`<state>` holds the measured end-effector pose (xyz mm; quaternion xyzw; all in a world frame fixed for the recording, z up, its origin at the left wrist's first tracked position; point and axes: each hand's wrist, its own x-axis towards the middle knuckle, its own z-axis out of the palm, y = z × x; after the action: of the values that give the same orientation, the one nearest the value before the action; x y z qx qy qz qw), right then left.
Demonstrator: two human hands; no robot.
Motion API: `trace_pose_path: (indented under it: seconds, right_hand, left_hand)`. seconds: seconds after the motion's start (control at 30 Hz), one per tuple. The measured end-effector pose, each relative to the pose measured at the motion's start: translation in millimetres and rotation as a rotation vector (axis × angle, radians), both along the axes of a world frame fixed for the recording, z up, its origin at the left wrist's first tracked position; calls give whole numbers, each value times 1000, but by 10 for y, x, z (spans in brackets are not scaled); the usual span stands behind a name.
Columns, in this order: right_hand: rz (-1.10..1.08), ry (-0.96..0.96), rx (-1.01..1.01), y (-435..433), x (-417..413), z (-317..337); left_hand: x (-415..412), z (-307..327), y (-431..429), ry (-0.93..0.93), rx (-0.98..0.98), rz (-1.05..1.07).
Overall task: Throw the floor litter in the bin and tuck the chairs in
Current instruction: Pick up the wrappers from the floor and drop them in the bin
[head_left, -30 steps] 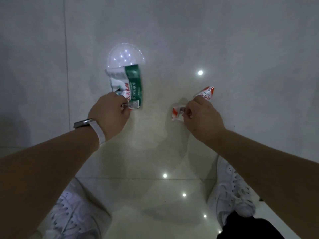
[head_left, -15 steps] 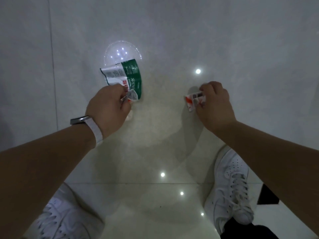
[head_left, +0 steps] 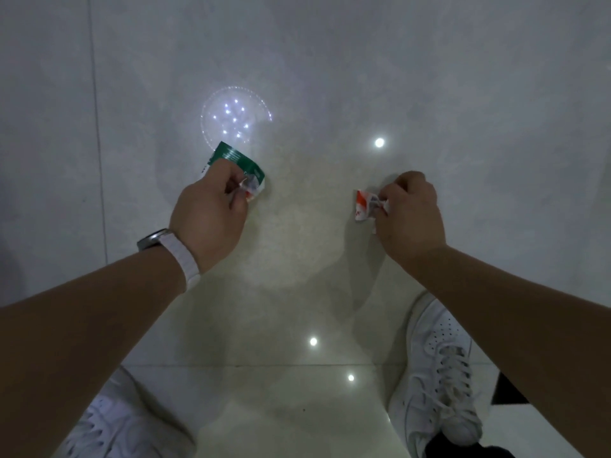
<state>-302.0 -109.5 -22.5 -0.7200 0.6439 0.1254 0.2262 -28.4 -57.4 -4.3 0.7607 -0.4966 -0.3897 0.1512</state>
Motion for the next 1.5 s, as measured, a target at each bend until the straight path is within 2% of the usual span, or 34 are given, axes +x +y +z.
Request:
trace_pose_path:
  seconds: [0.17,0.33,0.53,0.77,1.07,1.5]
  right_hand:
    - [-66,-42,15,1,26,11]
    - [-120,-86,146,-6,15,116]
    - [-126,-220,115,-2,164,795]
    - [-154,-334,68,-374,570,2219]
    - [-117,-451,-12,-662,1241,4515]
    - [66,-532,-79,-146,2113,7425]
  left_hand:
    - [-48,-11,15,-31,-4,-44]
    - [-110,89,56,23,8,-19]
    - [-176,720,-12,69,-12,88]
    - [-56,2024,-265,168,-101,263]
    - [308,4290,-560,264,-218,467]
    - [1090,7197,96,450,-367,650]
